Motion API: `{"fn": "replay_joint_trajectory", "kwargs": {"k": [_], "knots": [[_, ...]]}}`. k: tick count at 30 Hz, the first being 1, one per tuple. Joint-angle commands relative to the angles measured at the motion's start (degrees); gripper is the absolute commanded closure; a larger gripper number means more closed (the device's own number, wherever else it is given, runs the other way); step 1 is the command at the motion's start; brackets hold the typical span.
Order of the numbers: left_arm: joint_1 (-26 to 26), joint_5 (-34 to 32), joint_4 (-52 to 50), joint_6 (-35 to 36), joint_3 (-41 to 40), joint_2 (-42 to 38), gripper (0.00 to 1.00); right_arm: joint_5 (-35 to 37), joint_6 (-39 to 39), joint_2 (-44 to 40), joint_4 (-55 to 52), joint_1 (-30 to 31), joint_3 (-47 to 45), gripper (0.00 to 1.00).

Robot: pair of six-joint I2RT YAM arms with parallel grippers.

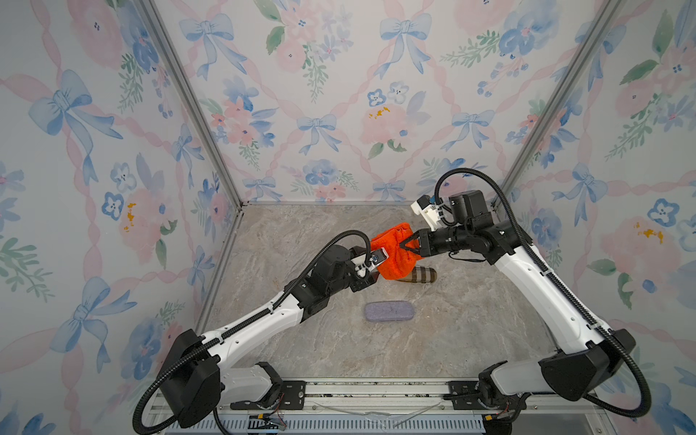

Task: Wipe the eyeglass case
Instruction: Wipe the dirt from the eyeglass case.

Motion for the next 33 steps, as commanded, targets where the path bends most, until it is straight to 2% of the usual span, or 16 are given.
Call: {"fn": "replay_joint_trajectory", "kwargs": {"k": [1,4,8,10,12,17,19,23,26,28,30,33], "knots": [[-0.7,3.8,8.6,-1.3,2.2,-3.1,0.72,1.0,4.1,4.2,7.2,5.6,-2.6,1.0],[-0.6,3.5,8.5,-0.7,2.0,-3.7,0.72,3.8,-0.1,5.2,2.5,3.1,-0.6,1.0],[-0.2,3.5,8.0,-0.9,1.2,-5.1,0.72,4.1,-3.9,4.0,-3.3,-8.0,1.4,1.0],[-0.1,3.4,7.9,-1.3,0.8,-5.5,0.72,4.6,-4.6,3.0,-4.6,-10.4,2.4,1.0],[0.0,3.4,7.9,-1.8,0.6,-5.6,0.72,4.9,-3.6,2.2,-3.3,-9.2,2.0,1.0],[0.0,3.9,7.9,-2.2,1.3,-4.6,0.72,4.2,2.0,4.5,4.5,3.3,-0.5,1.0],[0.1,4.0,8.0,-2.0,1.6,-4.5,0.72,1.8,3.9,6.4,8.1,5.6,-1.4,1.0],[0.6,4.2,7.8,-1.7,1.1,-5.2,0.72,3.7,0.8,7.2,5.0,1.7,-0.9,1.0],[0.9,4.2,7.4,-1.8,0.3,-6.5,0.72,4.6,-1.4,5.5,1.5,-5.5,-0.6,1.0],[1.0,4.2,7.4,-1.9,-0.1,-7.0,0.72,5.0,-1.2,4.1,1.8,-8.1,-0.9,1.0],[1.2,4.5,7.4,-1.7,0.2,-6.6,0.72,4.0,0.4,3.9,4.8,-6.0,-1.6,1.0],[1.3,4.9,7.4,-1.3,1.4,-5.6,0.72,1.9,2.6,7.4,7.7,1.7,-0.7,1.0]]}}
